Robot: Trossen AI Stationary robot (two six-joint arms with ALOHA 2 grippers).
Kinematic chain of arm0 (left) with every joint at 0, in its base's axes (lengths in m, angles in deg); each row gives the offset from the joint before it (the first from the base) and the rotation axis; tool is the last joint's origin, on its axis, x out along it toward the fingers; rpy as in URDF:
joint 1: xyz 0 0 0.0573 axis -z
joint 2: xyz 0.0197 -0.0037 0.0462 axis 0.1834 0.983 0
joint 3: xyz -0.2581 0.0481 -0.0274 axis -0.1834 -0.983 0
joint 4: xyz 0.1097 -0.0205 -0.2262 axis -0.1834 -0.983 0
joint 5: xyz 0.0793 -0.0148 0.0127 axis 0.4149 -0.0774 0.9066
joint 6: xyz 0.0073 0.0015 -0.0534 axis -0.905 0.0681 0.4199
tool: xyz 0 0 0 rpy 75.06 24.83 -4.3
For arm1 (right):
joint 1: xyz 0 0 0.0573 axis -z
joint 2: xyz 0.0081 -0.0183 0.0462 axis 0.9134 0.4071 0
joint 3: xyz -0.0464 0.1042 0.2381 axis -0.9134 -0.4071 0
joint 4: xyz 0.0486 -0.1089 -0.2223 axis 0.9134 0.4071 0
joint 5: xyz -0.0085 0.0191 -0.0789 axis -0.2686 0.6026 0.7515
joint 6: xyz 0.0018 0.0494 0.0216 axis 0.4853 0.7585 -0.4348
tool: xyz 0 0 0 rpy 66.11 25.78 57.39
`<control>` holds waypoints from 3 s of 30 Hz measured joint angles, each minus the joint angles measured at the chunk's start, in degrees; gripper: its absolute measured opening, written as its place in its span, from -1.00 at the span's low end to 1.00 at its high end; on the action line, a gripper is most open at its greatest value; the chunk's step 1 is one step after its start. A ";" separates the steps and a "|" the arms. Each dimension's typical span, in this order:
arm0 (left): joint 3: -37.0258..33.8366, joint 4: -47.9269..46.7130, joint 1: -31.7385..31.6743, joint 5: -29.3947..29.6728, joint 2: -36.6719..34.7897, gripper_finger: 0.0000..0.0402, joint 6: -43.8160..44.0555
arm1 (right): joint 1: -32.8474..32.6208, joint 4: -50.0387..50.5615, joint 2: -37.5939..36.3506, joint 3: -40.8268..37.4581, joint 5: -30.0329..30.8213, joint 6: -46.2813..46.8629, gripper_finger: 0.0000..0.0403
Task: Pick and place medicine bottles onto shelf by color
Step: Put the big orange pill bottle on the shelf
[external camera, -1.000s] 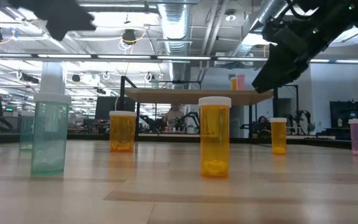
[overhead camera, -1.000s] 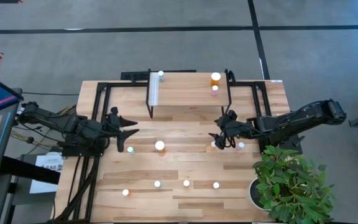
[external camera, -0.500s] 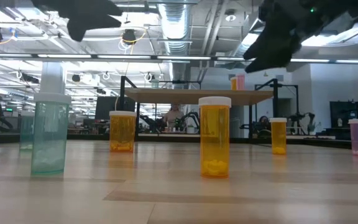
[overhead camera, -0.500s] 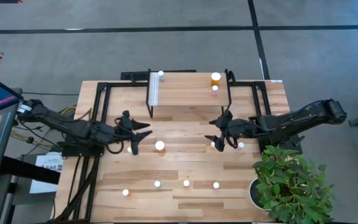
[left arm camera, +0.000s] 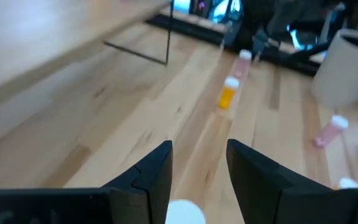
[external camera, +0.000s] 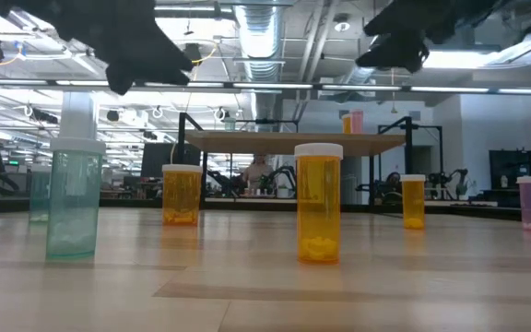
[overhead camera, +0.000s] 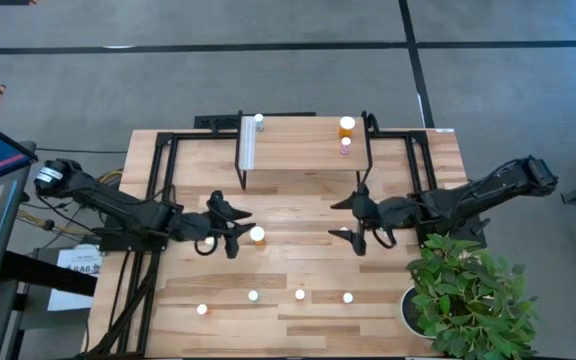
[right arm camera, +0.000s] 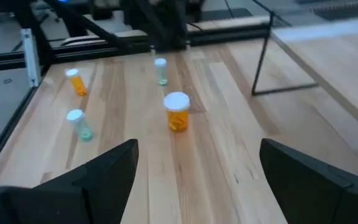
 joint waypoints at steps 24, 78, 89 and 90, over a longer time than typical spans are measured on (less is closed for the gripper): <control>0.04 -0.45 -1.87 -5.98 4.01 -0.11 -1.30 | -0.68 0.85 -0.74 -0.02 1.67 -1.30 0.77; 0.00 -2.10 -6.45 -12.63 19.35 0.10 -3.03 | -0.18 1.11 -0.61 -0.02 1.78 -3.00 0.77; 5.76 -2.60 -6.86 -13.70 19.26 -0.25 -7.45 | -0.18 1.14 -0.61 -0.02 1.76 -3.00 0.77; 6.64 -3.08 -6.86 -13.64 19.26 -0.24 -7.99 | -0.18 1.21 -0.61 -0.02 1.76 -3.00 0.77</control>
